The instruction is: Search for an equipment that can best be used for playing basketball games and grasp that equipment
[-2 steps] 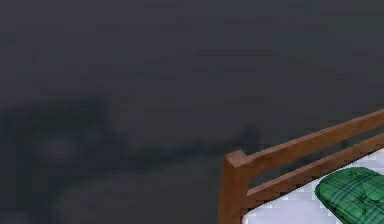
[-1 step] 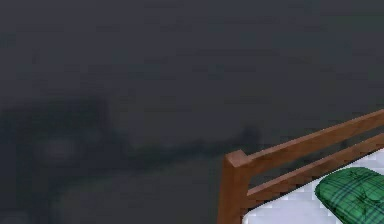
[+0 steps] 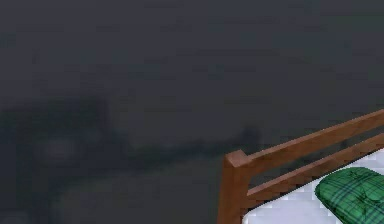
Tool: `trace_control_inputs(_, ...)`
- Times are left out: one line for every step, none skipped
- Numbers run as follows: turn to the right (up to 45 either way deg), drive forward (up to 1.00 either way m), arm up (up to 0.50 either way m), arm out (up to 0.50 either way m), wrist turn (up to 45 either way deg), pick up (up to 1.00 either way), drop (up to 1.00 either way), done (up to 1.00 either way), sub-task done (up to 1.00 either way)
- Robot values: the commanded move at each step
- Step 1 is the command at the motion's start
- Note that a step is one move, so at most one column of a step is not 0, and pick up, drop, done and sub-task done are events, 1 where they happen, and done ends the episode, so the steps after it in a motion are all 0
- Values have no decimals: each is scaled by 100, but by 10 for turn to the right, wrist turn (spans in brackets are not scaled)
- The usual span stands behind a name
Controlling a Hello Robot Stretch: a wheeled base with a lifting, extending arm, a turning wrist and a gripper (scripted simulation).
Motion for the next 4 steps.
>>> trace_control_inputs(0, 0, 0, 0, 450, 0, 0, 0, 0)
trace_control_inputs(0, 0, 0, 0, 120, 0, 0, 0, 0)
trace_control_inputs(0, 0, -20, 0, 0, 0, 0, 0, 0)
trace_control_inputs(0, 0, 0, 0, 0, 100, 0, 0, 0)
